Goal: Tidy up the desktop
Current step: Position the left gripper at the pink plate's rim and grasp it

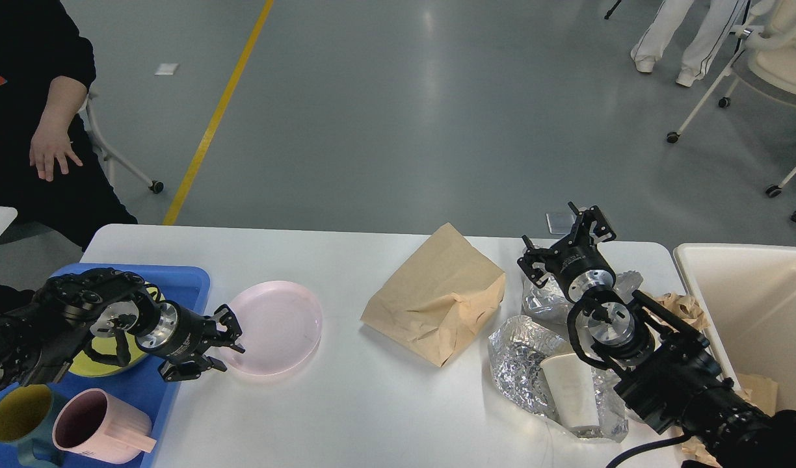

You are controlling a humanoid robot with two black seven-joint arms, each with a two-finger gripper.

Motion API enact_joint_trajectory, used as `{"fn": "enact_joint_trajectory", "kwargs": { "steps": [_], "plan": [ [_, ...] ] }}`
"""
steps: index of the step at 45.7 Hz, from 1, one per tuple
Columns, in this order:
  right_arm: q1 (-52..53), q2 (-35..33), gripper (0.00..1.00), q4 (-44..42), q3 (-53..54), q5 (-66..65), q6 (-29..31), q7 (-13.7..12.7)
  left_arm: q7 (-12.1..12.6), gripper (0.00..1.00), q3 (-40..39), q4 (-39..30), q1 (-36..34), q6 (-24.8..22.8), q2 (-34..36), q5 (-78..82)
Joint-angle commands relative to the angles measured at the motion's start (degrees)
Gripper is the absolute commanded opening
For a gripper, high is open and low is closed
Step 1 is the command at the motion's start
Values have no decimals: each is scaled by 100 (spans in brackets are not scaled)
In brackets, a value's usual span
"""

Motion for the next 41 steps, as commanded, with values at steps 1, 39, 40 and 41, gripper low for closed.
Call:
{"fn": "enact_joint_trajectory", "kwargs": {
  "steps": [1,39,40,41],
  "plan": [
    [0,5,100,0,0,0,0,8,1,37,-21,0,5,-10,18,-2],
    [0,5,100,0,0,0,0,-1,1,31,-47,26,110,245,-44,7],
    [0,5,100,0,0,0,0,-1,1,30,-47,26,110,236,-52,7],
    [0,5,100,0,0,0,0,8,1,30,-47,26,119,245,-53,7]
  ]
}}
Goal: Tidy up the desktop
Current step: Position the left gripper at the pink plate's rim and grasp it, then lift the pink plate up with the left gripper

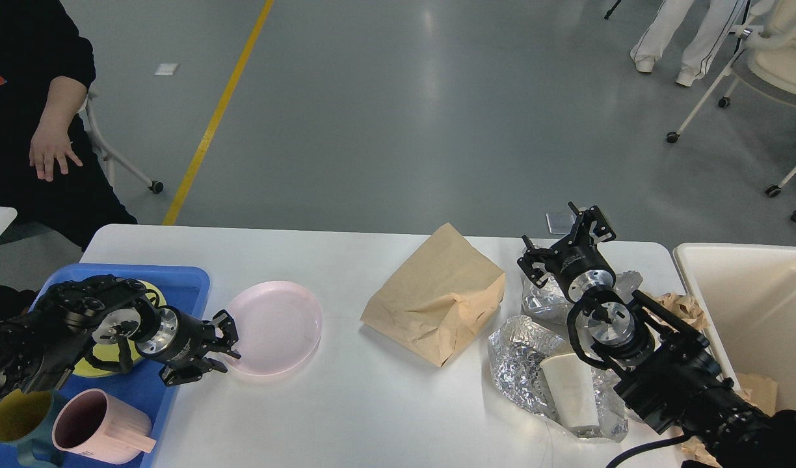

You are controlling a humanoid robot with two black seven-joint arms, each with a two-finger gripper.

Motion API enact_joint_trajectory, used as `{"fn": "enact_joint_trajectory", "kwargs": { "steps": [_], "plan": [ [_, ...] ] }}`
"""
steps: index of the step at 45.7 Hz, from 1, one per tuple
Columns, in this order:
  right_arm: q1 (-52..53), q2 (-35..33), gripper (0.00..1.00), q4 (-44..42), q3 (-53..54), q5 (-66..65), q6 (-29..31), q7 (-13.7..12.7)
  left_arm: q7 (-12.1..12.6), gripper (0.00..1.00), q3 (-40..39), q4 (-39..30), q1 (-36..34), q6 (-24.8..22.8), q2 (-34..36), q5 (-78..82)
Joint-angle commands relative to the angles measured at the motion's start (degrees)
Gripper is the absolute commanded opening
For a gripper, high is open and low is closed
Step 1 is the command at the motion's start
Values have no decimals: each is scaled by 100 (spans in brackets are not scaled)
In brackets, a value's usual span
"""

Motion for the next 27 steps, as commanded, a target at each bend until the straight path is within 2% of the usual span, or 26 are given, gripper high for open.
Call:
{"fn": "enact_joint_trajectory", "kwargs": {
  "steps": [1,4,9,13,27],
  "plan": [
    [0,2,100,0,0,0,0,-1,-1,30,-5,-1,1,27,-14,-5],
    [0,2,100,0,0,0,0,-1,-1,26,-5,-1,1,27,-23,-5],
    [0,2,100,0,0,0,0,-1,8,8,31,-9,-8,-69,-14,4],
    [0,2,100,0,0,0,0,-1,17,2,48,-9,-8,-175,-5,4],
    [0,2,100,0,0,0,0,-1,17,1,57,-9,-8,-219,39,4]
  ]
}}
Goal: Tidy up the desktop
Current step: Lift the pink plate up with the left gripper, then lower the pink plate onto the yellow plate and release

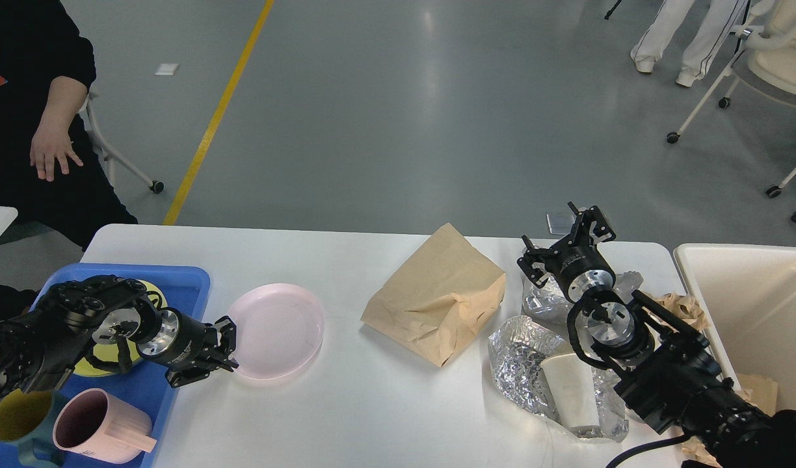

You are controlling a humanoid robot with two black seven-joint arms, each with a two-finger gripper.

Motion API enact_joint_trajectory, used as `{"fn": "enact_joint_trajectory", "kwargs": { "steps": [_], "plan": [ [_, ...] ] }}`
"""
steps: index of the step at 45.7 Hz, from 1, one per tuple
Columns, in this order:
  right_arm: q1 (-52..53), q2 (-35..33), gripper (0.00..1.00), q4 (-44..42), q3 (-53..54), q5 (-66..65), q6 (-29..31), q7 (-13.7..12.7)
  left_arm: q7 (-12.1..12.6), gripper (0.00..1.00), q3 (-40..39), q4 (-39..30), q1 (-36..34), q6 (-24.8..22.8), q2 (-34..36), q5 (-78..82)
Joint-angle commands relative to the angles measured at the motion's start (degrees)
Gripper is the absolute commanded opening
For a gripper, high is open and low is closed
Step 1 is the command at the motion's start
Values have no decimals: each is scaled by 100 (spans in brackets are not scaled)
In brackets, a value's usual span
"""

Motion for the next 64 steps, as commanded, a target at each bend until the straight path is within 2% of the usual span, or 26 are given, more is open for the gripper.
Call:
{"fn": "enact_joint_trajectory", "kwargs": {
  "steps": [1,11,18,26,32,41,48,55,64],
  "plan": [
    [0,1,100,0,0,0,0,8,0,0,9,0,5,10,38,0],
    [0,-8,100,0,0,0,0,-1,0,0,-18,0,-74,-227,143,0],
    [0,1,100,0,0,0,0,-1,9,0,-62,0,-417,-569,662,0],
    [0,1,100,0,0,0,0,-1,62,0,-62,0,-909,-1220,776,-18],
    [0,1,100,0,0,0,0,-1,132,0,-62,-17,-1295,-1675,1119,-18],
    [0,-8,100,0,0,0,0,-1,334,0,35,-113,-2060,-1675,1488,-18],
    [0,1,100,0,0,0,0,-1,598,0,227,-885,-2692,-1675,2173,-9],
    [0,-8,100,0,0,0,0,-1,589,0,711,-1475,-3264,-1675,2525,-18],
    [0,1,100,0,0,0,0,8,563,0,1001,-1793,-3256,-1675,2824,-18]
  ]
}}
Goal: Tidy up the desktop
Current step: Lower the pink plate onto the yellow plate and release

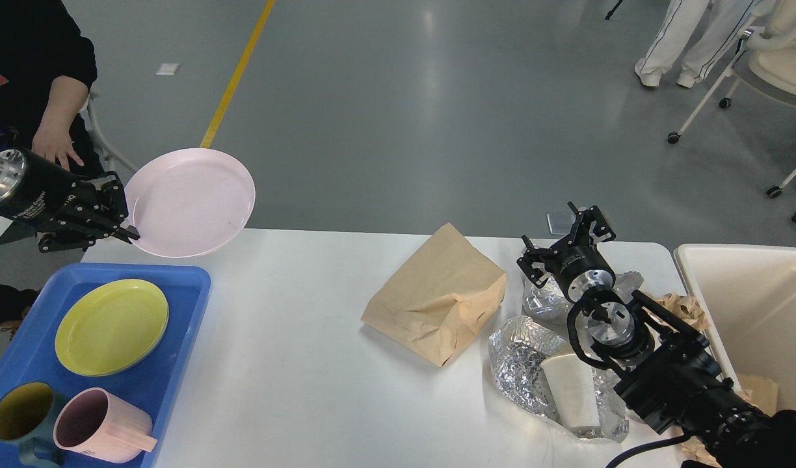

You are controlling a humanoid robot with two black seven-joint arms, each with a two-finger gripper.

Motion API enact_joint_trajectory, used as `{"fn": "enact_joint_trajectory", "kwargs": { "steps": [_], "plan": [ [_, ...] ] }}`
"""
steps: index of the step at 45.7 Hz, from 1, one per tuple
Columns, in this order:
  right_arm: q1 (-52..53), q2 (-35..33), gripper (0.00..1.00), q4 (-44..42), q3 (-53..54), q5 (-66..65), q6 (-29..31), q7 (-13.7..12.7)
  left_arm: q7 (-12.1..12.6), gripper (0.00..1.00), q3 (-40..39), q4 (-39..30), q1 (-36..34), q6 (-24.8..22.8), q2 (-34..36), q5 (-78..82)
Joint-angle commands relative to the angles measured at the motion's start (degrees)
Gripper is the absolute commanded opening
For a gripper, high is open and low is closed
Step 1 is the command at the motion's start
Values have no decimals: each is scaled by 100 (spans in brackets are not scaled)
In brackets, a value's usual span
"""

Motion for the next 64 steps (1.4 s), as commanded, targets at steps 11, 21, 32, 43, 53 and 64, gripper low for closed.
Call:
{"fn": "enact_joint_trajectory", "kwargs": {
  "steps": [11,21,32,43,53,64],
  "plan": [
    [0,3,100,0,0,0,0,-1,-204,1,464,162,686,0,725,-75],
    [0,3,100,0,0,0,0,-1,-573,1,297,575,1582,0,866,-75],
    [0,3,100,0,0,0,0,-1,-600,1,-528,1094,2426,394,708,4],
    [0,3,100,0,0,0,0,-1,-591,2,-1030,1490,2822,534,533,22],
    [0,3,100,0,0,0,0,-1,-591,3,-1039,1543,2972,921,234,22],
    [0,3,100,0,0,0,0,-1,-591,5,-1065,1534,3051,974,137,22]
  ]
}}
